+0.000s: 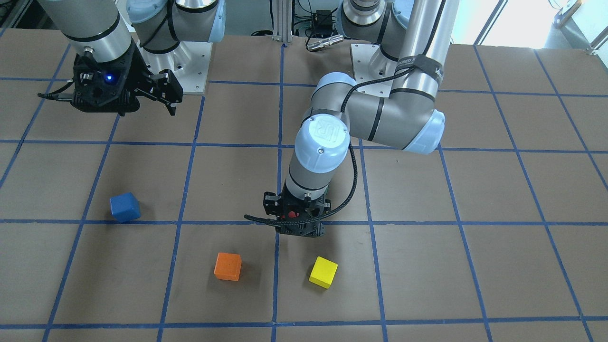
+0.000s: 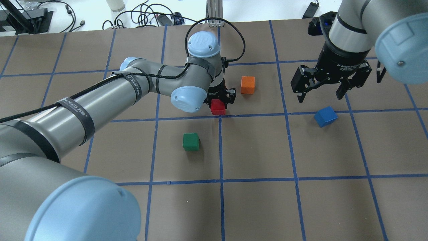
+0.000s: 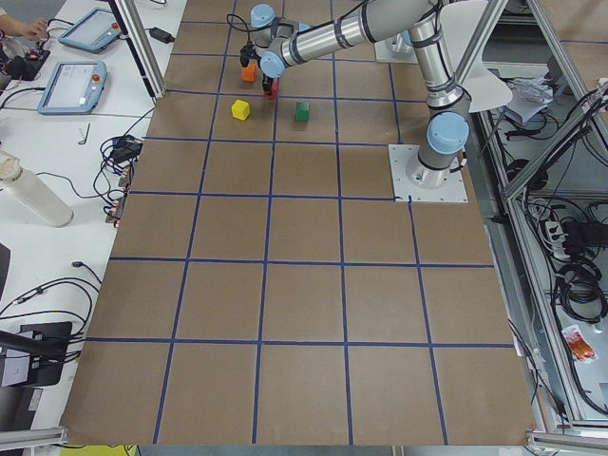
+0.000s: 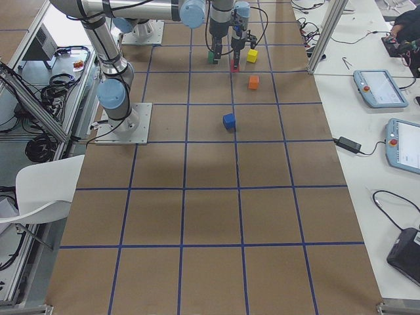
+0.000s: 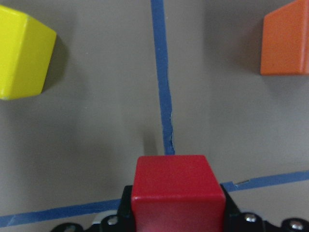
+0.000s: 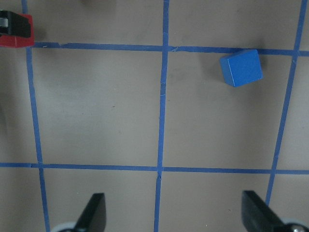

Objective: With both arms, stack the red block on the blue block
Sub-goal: 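Carry the red cube with the left gripper toward the table center, then release the red cube near the yellow cube and raise the left gripper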

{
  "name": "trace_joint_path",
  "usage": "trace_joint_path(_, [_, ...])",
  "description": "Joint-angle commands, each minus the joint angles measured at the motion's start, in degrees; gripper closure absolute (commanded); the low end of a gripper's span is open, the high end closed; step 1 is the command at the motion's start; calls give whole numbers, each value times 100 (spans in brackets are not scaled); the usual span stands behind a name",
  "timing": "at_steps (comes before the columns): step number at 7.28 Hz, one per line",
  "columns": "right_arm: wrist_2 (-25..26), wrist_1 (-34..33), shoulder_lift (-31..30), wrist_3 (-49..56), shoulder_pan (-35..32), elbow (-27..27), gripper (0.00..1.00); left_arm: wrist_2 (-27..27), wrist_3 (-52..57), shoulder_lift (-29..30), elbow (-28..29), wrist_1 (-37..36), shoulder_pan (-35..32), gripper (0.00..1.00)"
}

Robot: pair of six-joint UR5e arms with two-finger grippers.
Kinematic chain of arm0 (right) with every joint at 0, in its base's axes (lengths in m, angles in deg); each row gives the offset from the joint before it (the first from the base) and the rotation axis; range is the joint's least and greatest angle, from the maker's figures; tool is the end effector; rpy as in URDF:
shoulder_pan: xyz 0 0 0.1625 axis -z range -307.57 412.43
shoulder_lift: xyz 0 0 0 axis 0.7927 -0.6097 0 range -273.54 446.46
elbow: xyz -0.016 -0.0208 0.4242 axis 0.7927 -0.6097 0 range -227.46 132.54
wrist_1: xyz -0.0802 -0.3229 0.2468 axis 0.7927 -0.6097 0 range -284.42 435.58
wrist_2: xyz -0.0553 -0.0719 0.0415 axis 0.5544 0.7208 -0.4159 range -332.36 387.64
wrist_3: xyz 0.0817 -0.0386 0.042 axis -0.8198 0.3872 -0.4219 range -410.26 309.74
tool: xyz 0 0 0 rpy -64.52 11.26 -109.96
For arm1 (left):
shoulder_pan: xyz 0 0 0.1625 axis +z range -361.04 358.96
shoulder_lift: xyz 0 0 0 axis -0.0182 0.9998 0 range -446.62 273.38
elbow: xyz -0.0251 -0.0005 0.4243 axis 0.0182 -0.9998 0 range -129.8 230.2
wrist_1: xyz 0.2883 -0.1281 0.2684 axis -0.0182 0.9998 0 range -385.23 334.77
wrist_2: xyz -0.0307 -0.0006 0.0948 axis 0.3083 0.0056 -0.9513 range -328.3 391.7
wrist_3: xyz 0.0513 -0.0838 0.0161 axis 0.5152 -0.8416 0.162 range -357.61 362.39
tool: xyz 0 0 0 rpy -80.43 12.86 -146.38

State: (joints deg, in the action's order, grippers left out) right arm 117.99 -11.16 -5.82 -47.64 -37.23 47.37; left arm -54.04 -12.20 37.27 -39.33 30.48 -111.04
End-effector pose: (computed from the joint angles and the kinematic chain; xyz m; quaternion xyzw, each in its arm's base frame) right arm 0.1299 -0.4648 0.4605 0.0200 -0.9985 -0.0507 0.0017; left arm -0.3599 -0.5772 0.2017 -0.0475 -0.9981 -0.0037 0.0378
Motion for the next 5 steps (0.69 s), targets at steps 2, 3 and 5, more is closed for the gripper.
trace_joint_path(2, [-26,-1,0,-16,-7,0,0,22,34,-276,110,237,266,0])
trace_joint_path(3, [-18,-1,0,-7,-7,0,0,40,52,-495,241,674,468,0])
trace_joint_path(5, [9,8,0,2,11,0,0,5,688,-1179,723,1979,854,0])
